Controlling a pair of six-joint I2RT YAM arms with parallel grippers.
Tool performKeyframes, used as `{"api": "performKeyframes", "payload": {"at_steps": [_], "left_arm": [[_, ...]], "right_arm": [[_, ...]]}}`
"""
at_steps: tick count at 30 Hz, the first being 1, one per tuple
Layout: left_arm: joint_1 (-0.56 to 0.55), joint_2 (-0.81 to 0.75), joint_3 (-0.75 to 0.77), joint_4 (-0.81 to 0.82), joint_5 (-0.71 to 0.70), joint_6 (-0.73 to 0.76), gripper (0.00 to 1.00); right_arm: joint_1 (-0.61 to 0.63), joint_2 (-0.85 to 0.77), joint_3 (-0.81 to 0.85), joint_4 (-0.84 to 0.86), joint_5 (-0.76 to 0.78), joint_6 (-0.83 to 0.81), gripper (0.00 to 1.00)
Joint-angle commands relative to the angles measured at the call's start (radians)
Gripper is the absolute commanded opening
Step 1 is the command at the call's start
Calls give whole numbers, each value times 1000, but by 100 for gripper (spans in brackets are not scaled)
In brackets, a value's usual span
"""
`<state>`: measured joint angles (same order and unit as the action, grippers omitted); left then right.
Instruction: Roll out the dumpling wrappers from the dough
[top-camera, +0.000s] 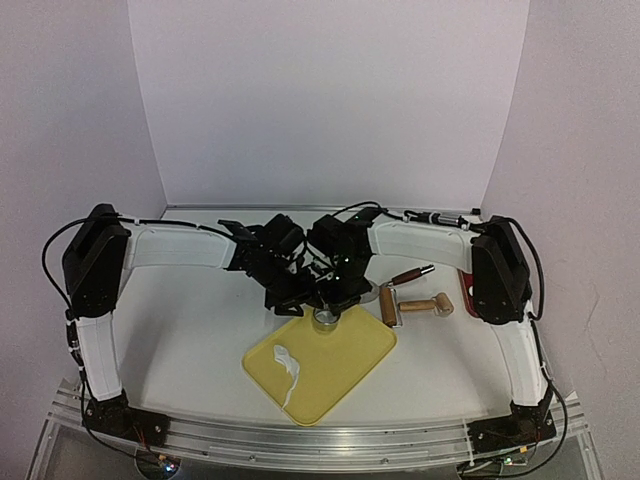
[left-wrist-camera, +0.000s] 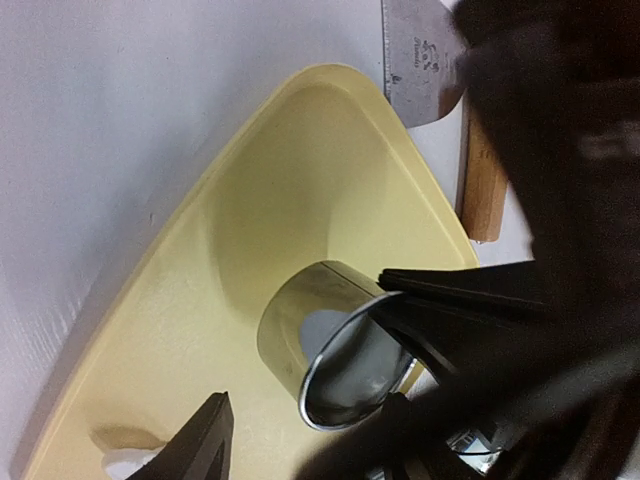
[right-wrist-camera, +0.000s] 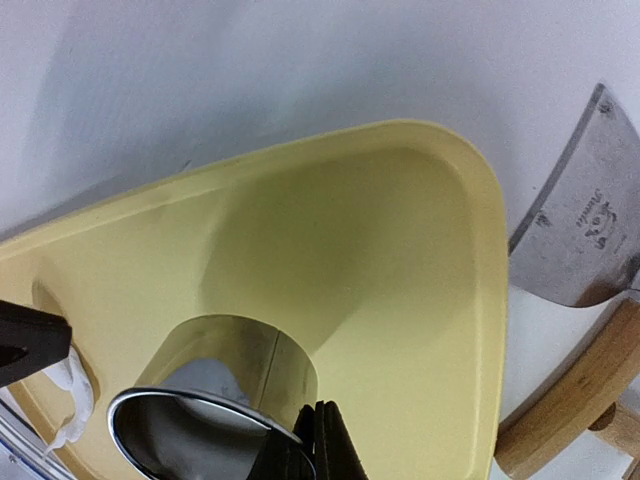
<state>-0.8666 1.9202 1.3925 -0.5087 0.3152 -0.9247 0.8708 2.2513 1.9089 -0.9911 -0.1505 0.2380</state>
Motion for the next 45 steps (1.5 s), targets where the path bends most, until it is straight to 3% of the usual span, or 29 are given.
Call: {"api": "performKeyframes", "payload": {"at_steps": [1,12,20,25,31,40,45], "left_arm": [[-11,57,80,-43,7,-6,49],[-15,101,136,-64,-83,-78,44],[-16,25,45,67,-129,-176,50],[-23,61,96,-7,-144,-199,49],[-23,24,47,4,-182,-257,48],[-28,86,120,-53,-172,-228,48],[-31,-51,33,126,-207,-137,65]], "right_arm": [[2,-52,71,-52,36,42,0],[-13,-24,184,-113,-5,123,0],[-42,-4,231,-134,-5,191,0],[-45,2,259,-143,25,201,0],[-55,2,260,-146,29,209,0],[-56,-20,226,-148,64,191,0],[-96,-36,171,-150,72,195,0]]}}
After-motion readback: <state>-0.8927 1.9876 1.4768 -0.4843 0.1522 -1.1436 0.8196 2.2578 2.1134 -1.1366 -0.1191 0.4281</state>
